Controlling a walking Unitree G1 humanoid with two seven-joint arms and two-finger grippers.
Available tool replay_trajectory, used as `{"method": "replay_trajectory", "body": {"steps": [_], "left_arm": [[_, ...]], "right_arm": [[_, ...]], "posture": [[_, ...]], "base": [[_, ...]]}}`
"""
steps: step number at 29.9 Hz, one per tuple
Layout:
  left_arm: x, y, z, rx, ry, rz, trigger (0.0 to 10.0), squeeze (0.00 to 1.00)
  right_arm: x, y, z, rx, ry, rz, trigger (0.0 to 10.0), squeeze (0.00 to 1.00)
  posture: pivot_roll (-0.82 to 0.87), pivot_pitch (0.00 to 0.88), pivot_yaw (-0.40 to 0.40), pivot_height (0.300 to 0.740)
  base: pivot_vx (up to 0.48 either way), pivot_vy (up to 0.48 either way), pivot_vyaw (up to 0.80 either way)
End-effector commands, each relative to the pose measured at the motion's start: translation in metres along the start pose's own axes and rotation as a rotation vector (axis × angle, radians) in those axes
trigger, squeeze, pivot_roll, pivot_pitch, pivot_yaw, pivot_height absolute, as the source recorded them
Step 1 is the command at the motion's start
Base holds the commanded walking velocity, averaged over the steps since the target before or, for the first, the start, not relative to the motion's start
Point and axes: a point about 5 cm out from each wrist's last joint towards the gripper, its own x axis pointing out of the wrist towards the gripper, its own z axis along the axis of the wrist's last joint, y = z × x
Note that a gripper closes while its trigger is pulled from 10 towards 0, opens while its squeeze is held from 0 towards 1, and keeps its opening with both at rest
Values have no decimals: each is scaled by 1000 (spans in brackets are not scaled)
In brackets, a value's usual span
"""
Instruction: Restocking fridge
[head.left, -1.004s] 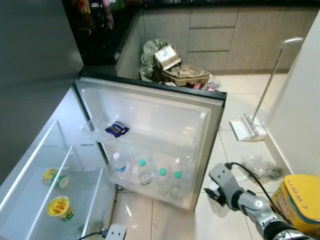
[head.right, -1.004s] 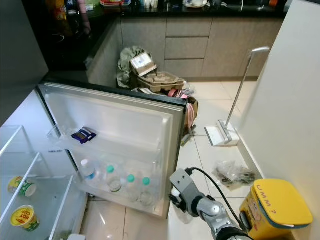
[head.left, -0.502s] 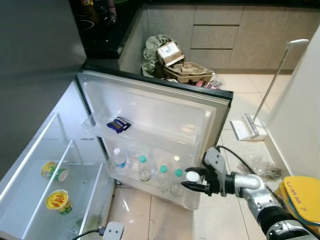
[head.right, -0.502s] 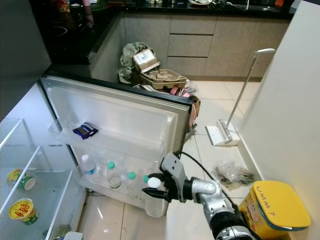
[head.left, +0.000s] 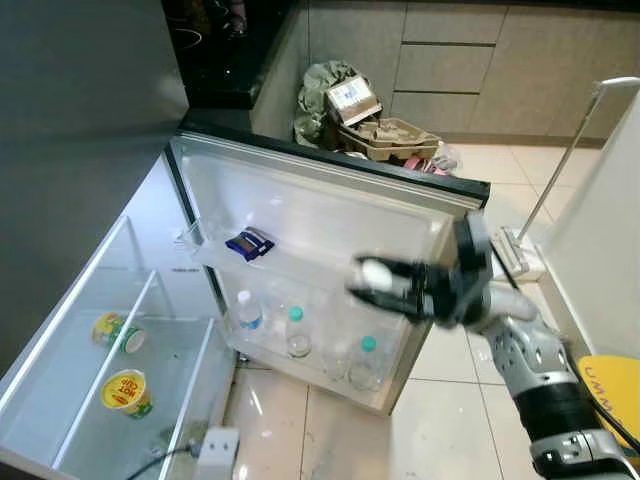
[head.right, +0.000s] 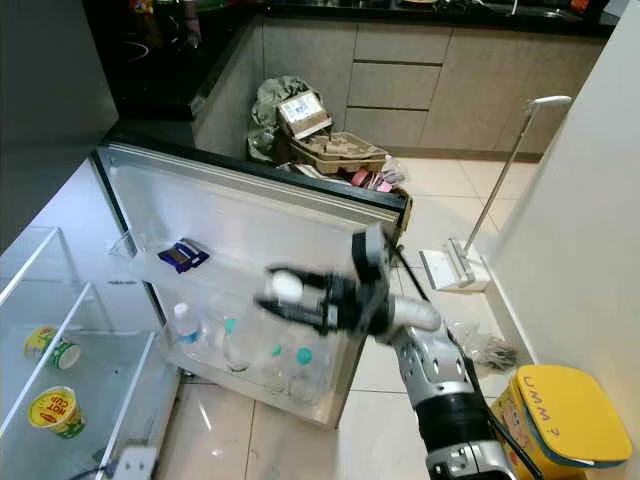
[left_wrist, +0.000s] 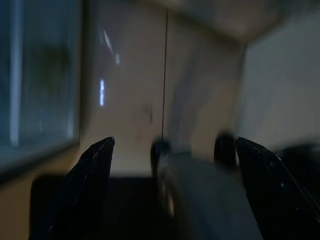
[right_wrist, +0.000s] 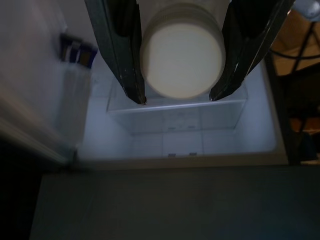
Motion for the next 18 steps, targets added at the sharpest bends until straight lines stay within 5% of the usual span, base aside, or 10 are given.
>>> {"method": "replay_trajectory", "body": {"steps": [1, 6, 18], "left_arm": [[-1, 10, 16, -10, -101, 2, 10000, 0], [-4, 26, 61, 45, -321, -58, 10000, 0], [-16, 25, 140, 246, -636, -332, 10000, 0]], "right_arm": [[-1, -2, 7, -35, 34, -26, 10000, 0], [4, -8, 16, -126, 151, -118, 10000, 0], [-4, -30, 19, -170, 330, -332, 10000, 0]], "posture": [[-66, 0, -55, 740], [-67, 0, -52, 740], [-80, 0, -52, 740]], "base": [[0, 0, 0], [0, 0, 0], [0, 0, 0]]}}
